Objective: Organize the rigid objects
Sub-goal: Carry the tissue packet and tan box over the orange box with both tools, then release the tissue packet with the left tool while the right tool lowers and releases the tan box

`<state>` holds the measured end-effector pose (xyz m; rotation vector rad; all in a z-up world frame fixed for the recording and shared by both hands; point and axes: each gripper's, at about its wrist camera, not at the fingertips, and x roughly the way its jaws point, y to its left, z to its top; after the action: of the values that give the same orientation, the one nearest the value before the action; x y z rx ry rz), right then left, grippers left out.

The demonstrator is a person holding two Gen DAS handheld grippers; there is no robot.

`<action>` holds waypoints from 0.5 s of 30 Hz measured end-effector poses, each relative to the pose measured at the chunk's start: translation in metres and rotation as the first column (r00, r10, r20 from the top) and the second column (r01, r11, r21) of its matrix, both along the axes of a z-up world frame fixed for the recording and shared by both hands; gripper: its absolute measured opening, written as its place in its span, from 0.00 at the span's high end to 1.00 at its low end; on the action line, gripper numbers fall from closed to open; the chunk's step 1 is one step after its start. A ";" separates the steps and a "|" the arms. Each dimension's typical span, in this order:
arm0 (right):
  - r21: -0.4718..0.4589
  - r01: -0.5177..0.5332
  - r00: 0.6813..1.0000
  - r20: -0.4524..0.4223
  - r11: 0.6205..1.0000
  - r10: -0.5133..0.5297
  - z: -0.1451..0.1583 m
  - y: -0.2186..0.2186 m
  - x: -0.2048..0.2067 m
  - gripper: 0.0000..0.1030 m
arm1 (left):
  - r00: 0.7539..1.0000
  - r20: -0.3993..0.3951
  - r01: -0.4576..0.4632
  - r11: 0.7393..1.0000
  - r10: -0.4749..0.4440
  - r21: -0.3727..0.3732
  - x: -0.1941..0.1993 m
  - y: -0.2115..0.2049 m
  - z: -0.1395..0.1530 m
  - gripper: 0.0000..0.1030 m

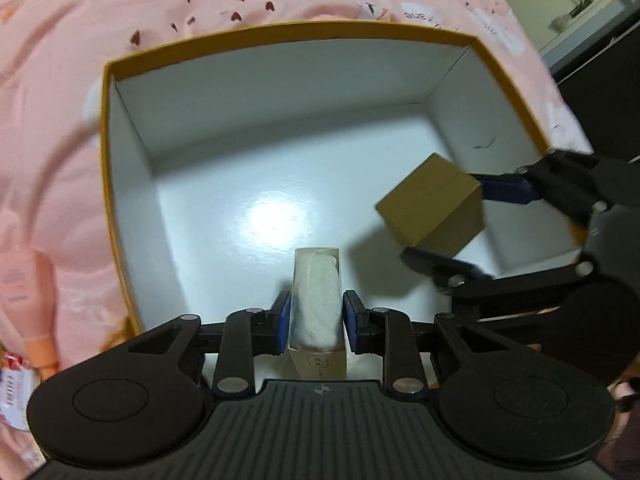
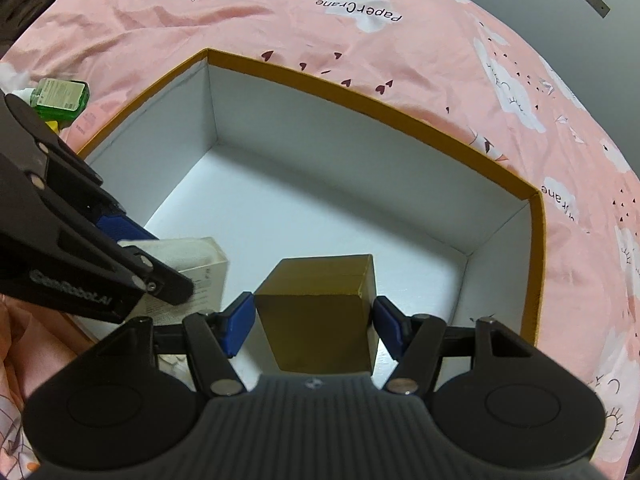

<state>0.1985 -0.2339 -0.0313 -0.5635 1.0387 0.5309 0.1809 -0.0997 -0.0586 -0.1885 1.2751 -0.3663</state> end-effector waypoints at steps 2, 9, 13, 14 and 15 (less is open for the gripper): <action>0.001 0.000 1.000 -0.005 1.000 0.000 -0.002 0.001 0.000 0.38 | 1.000 0.008 0.010 1.000 -0.010 0.017 -0.001 -0.001 -0.001 0.69; 0.000 -0.006 1.000 -0.010 1.000 0.006 -0.002 0.003 -0.003 0.38 | 0.986 0.153 0.043 0.988 -0.065 0.145 -0.012 -0.007 0.018 0.46; 0.005 -0.008 1.000 -0.010 1.000 0.008 0.000 0.004 -0.004 0.38 | 0.973 0.228 0.021 0.996 -0.040 0.088 -0.014 0.013 0.035 0.46; 0.010 -0.008 1.000 -0.013 1.000 0.009 0.001 0.004 -0.004 0.38 | 0.972 0.234 0.004 0.999 -0.015 0.048 -0.015 0.022 0.039 0.46; 0.015 -0.007 1.000 -0.017 1.000 0.007 0.001 0.005 -0.004 0.38 | 0.972 0.237 -0.012 1.000 0.009 0.012 -0.013 0.030 0.040 0.49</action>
<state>0.1948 -0.2288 -0.0301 -0.5500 1.0488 0.5504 0.1683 -0.0701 -0.0183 -0.1360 1.0405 -0.3599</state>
